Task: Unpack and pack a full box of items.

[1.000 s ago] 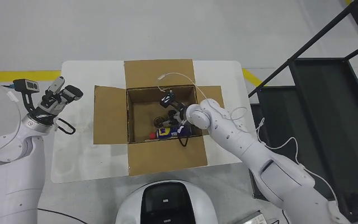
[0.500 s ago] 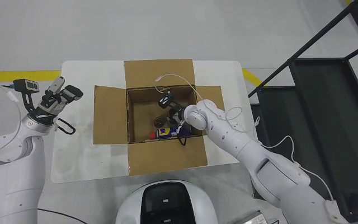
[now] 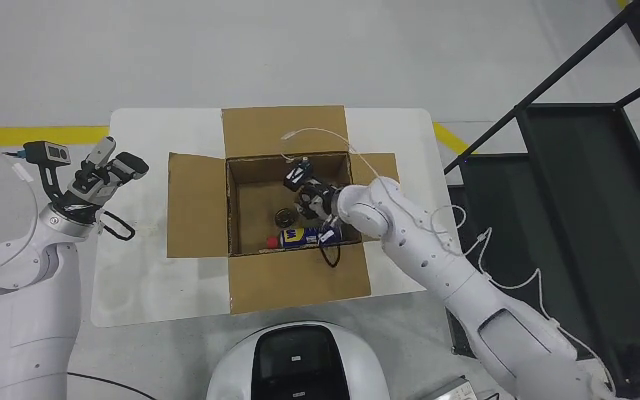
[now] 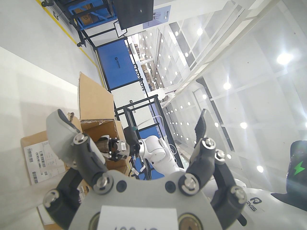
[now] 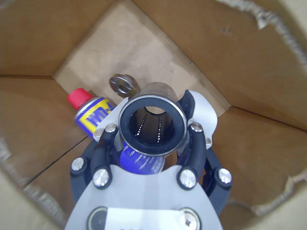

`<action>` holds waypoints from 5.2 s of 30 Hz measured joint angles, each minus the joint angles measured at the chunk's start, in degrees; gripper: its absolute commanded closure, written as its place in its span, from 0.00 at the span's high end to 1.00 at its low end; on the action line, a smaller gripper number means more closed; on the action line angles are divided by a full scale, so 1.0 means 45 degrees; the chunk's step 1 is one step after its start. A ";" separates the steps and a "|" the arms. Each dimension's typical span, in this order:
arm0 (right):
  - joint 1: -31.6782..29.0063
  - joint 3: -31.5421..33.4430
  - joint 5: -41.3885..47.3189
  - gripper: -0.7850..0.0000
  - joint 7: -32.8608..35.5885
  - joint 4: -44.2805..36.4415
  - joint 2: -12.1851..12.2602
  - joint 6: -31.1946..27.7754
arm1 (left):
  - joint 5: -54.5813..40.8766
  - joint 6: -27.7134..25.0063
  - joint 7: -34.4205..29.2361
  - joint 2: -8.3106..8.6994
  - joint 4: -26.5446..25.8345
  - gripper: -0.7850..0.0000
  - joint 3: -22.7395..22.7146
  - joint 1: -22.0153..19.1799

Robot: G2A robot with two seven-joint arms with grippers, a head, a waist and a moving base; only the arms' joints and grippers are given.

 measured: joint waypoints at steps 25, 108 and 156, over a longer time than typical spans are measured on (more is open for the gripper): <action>-0.2407 0.2530 0.1085 0.00 0.0085 -0.3343 0.0746 -0.1300 | 0.0000 0.0000 0.0000 0.0000 0.0000 1.00 0.0000 0.0000; -0.7167 1.1463 0.2613 0.00 0.0624 -0.2910 0.2172 -0.1714 | 0.0000 0.0000 0.0000 0.0000 0.0000 1.00 0.0000 0.0000; -0.5693 0.8702 0.0109 1.00 -0.2237 -0.0665 0.2030 0.2518 | 0.0000 0.0000 0.0000 0.0000 0.0000 1.00 0.0000 0.0000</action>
